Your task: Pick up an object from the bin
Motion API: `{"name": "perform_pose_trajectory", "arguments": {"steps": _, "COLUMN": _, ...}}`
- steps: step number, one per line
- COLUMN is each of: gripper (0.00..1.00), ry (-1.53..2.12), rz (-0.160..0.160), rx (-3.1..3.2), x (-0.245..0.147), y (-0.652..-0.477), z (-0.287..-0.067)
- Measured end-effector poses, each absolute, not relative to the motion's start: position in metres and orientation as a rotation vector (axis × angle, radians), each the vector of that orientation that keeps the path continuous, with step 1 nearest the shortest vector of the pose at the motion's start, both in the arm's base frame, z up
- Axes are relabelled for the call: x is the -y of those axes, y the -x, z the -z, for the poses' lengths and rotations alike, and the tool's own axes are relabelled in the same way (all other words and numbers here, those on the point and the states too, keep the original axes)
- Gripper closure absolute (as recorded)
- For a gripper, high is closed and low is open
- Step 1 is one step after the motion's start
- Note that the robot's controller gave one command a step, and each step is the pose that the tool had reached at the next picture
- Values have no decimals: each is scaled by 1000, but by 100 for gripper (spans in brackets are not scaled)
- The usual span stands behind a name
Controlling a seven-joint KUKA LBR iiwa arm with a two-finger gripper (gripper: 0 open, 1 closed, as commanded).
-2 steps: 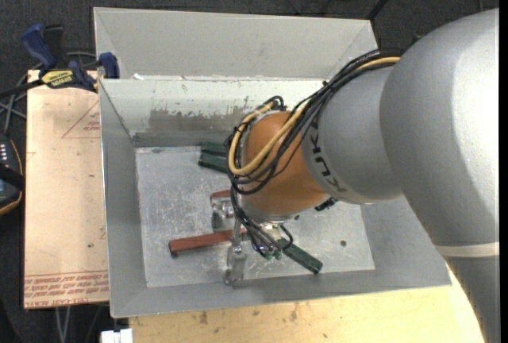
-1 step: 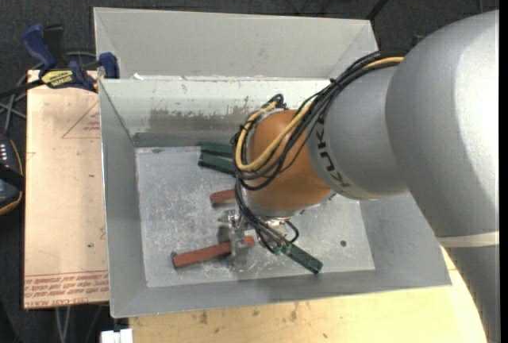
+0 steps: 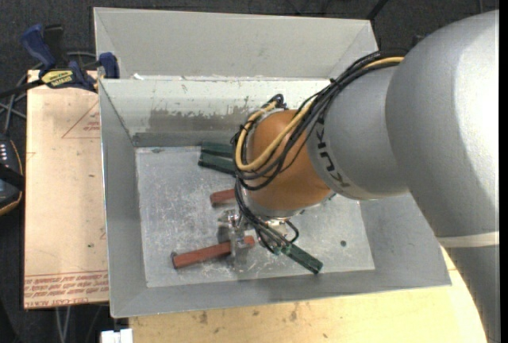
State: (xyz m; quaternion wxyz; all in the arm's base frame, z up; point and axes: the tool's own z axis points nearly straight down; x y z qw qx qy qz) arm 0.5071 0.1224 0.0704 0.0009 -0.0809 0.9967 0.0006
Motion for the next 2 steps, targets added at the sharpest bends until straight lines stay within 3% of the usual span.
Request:
{"name": "perform_pose_trajectory", "arguments": {"steps": 1, "gripper": 100, "ry": 254, "rz": -1, "rx": -3135, "x": -122, "y": -506, "z": -75}}
{"name": "perform_pose_trajectory", "arguments": {"steps": 2, "gripper": 100, "ry": 254, "rz": 0, "rx": -3139, "x": -122, "y": -504, "z": -94}}
